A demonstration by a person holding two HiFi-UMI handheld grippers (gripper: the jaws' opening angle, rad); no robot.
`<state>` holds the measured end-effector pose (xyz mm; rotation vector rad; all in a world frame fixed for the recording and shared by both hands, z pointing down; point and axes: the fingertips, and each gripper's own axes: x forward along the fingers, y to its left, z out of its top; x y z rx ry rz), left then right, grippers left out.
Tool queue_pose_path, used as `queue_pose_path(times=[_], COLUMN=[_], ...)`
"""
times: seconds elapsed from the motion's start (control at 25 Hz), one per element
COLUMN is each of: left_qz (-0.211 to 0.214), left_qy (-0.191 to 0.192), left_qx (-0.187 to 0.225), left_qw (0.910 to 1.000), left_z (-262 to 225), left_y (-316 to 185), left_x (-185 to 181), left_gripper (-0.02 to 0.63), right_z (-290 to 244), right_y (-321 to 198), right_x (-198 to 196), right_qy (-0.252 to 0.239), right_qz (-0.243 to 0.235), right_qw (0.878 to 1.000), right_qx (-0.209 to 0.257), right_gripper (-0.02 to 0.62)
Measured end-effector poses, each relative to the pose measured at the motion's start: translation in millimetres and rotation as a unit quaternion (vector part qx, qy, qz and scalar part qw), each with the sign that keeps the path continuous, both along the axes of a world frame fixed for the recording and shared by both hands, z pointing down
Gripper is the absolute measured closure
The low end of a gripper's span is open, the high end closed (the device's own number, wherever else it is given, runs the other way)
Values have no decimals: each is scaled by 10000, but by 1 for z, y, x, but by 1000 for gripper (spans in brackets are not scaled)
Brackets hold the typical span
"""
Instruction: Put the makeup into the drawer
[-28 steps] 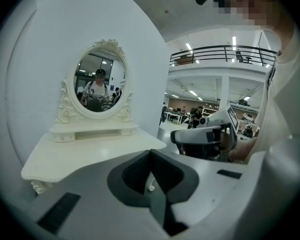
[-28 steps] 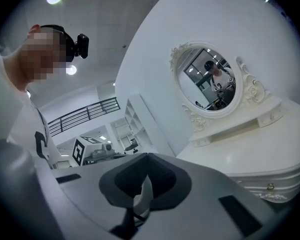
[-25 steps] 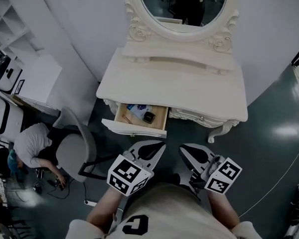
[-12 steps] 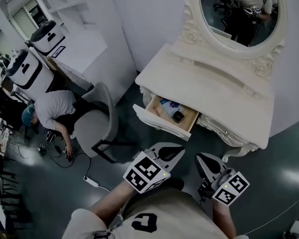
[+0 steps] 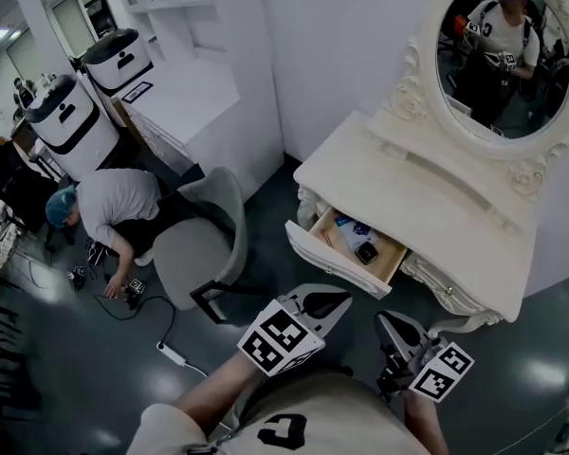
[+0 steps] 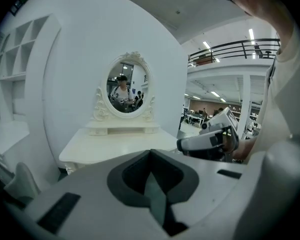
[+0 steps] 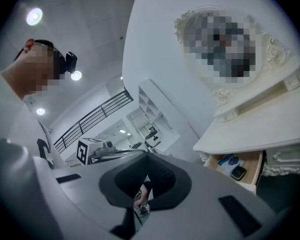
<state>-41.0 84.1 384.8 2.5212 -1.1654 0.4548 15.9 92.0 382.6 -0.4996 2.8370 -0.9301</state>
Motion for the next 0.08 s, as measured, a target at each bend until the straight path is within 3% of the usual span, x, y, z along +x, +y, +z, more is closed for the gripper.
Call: queue_pose_path(times=[0.08], left_qz=[-77], left_qy=[76], left_qx=[121], left_qw=[9999], left_z=[-11], left_y=[-5], left_x=[-24], left_gripper=[551], right_z=[-1], right_y=[-1], right_x=[-18], right_qy=[-109], right_qz=[-29], right_qw=[9999], right_qx=[-128], right_gripper=[568])
